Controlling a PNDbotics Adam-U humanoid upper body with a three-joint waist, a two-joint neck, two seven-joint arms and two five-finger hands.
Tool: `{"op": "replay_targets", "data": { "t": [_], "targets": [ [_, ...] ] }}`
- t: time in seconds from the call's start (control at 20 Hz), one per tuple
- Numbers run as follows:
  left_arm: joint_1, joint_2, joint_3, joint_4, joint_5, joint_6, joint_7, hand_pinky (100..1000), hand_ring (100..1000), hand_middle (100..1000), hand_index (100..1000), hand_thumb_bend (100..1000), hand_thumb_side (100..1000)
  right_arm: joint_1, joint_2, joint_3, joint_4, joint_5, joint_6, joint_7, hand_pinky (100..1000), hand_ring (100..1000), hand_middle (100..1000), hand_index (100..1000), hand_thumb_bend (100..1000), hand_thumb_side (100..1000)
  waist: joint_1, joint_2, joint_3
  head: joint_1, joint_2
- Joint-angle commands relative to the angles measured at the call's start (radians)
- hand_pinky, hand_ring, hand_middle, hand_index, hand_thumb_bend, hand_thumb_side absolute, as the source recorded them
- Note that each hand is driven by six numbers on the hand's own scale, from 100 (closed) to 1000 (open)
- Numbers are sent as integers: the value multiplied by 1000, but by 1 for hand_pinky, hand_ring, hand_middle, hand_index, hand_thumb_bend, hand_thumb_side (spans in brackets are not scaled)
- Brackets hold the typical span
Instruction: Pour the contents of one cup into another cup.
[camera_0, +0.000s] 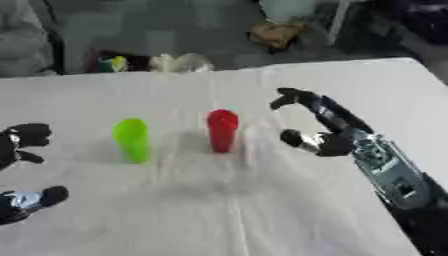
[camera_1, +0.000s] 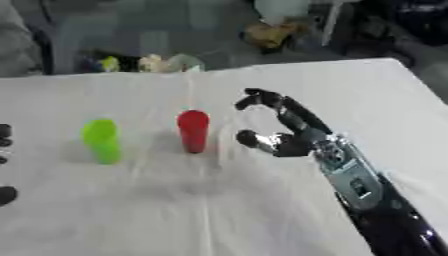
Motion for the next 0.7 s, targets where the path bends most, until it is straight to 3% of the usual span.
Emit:
{"op": "replay_targets", "data": {
  "t": [0.05,0.7],
  "targets": [
    [-13,16,-1,-14,0,0,8,656,786,831,812,1000,633,-14,-16,-5,-10,0,-1,-2,1000,1000,730,814,583,841,1,-13,1,-3,-8],
    [-16,15,-6,-14,2,0,10,655,785,830,813,1000,640,-21,-9,2,17,9,1,1,999,1000,727,814,582,841,-4,-9,6,-6,-8]
  ]
}}
